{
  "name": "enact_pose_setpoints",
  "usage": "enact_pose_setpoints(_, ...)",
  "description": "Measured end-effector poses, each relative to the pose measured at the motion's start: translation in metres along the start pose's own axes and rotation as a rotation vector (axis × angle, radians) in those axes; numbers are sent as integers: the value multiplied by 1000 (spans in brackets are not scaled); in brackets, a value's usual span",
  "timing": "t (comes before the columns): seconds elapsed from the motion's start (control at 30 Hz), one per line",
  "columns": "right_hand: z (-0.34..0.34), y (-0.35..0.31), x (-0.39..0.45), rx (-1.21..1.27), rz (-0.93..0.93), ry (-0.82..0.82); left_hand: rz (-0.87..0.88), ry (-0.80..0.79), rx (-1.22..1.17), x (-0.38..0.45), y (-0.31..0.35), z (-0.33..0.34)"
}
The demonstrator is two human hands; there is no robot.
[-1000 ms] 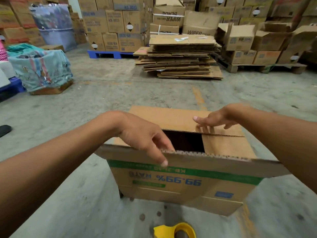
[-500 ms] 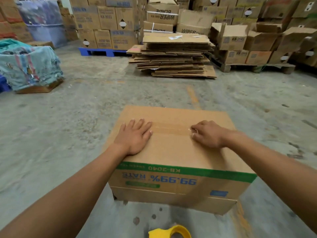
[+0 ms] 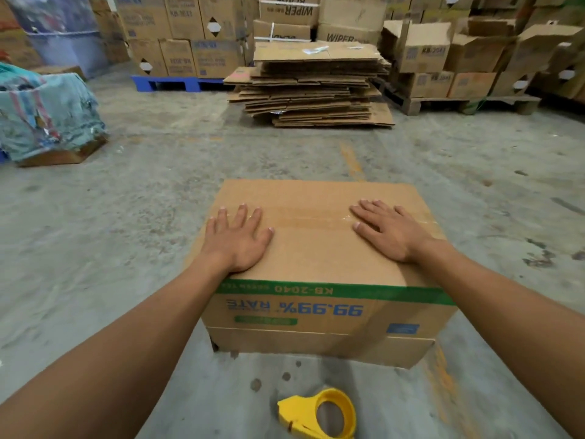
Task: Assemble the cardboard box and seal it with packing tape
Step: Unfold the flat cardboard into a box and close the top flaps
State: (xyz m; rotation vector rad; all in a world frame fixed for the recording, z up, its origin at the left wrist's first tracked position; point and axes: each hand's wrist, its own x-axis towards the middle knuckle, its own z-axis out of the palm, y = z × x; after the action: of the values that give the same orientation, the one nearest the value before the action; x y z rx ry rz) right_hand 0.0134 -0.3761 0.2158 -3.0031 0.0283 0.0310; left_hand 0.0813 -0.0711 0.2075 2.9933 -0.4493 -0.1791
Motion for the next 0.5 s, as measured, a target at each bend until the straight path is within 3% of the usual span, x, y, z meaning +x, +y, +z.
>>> enact_pose_setpoints(0.17,3,3,-16,-24,202,143,97,53,21,-4,-14,-7)
enact_pose_setpoints(0.3,-5,28,-33,-24,375,63,67,37,-108,-8,-48,-8)
enact_pose_setpoints(0.37,-5,38,-38,60,384,41,17,16,-246,-6,-57,-4)
enact_pose_setpoints(0.5,-7,34,-40,117,367,61,27,21,-266,-4,-55,-2)
